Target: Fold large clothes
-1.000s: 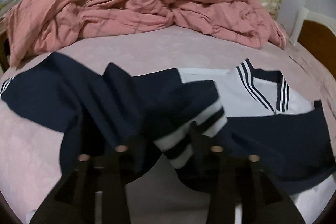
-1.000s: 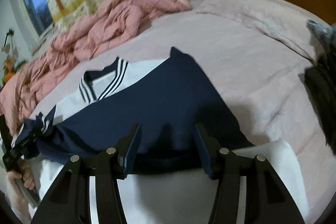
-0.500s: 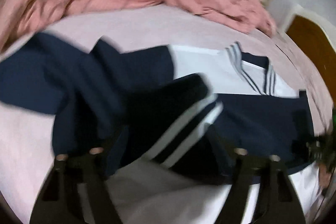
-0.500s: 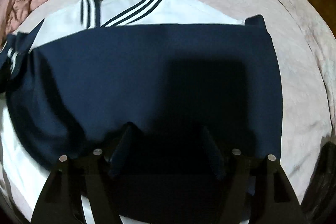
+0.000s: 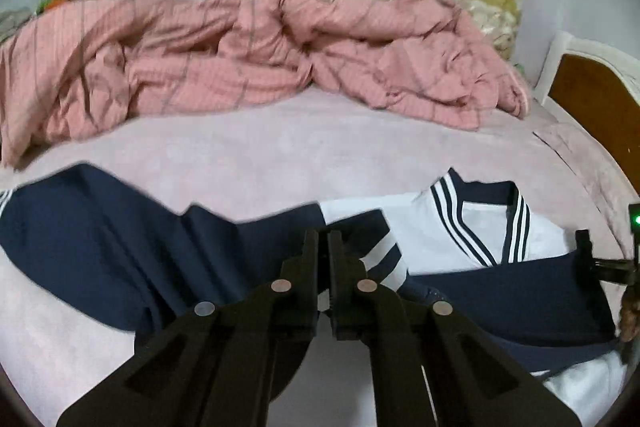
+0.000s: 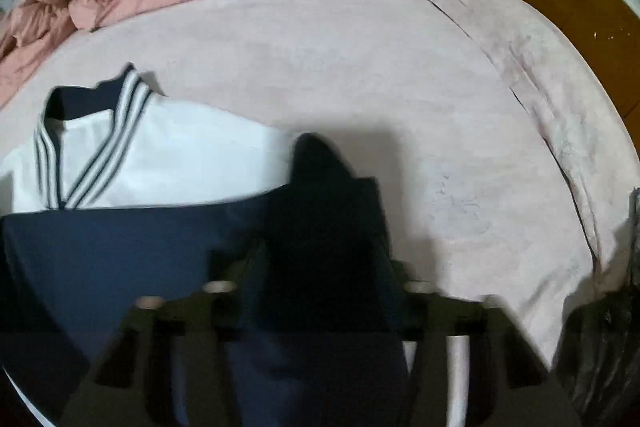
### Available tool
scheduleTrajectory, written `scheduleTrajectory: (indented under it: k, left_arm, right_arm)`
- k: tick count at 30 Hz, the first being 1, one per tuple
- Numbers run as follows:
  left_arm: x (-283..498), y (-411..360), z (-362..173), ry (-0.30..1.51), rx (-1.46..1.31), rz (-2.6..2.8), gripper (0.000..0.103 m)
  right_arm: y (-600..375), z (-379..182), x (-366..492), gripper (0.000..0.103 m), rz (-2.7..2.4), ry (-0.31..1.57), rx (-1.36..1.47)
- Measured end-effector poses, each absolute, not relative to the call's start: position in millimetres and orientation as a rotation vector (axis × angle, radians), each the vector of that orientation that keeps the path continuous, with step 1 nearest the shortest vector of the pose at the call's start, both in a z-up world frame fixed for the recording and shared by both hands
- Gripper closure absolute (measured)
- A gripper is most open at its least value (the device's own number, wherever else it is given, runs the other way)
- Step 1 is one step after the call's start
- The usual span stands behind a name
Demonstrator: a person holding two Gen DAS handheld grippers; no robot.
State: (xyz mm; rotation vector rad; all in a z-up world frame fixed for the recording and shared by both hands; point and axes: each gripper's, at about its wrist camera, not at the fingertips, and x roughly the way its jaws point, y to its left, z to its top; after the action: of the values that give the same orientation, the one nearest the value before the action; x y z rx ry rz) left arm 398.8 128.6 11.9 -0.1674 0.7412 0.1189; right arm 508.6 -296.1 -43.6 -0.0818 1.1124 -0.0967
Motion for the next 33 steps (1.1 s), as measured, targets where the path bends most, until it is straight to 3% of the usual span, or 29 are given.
scheduleTrajectory:
  k: [4,11,12,15,20,22,27,33]
  left_arm:
    - [380.0,114.7,1.1,0.748,0.001,0.175,0.101]
    - [380.0,123.5,-30.7,0.858,-0.009,0.208,0.099]
    - [377.5,128.2,-30.1,0.859,-0.052,0.177,0.095]
    - [358.0,133.5,-16.5,0.780,-0.078,0.140,0.058]
    - [310.8,129.4,24.7,0.635,-0.054,0.091,0.041]
    - [287.7,121.2,46.4,0.572,-0.039,0.090,0.026]
    - [237.1,103.3,96.3,0.486,-0.086,0.006,0.026]
    - [161.4,76.5,134.8,0.370,-0.055,-0.047,0.008]
  right_arm:
    - [-312.7,-31.2,501.0,0.096,-0.148,0.956,-0.030]
    - [-333.7,-44.6,509.5,0.094,-0.203,0.993,0.019]
    - [-332.0,-43.8,508.7,0.091,-0.201,0.993,0.000]
    - [-325.3,-21.4,486.8,0.076,-0.196,0.936,-0.065]
    - [-335.8,27.6,411.2,0.060,-0.079,0.787,0.028]
    - [-331.3,46.4,368.8,0.055,-0.010,0.734,0.045]
    - [-308.7,85.3,257.7,0.036,0.040,0.576,-0.061]
    - [-314.2,116.9,163.2,0.027,0.072,0.470,0.078]
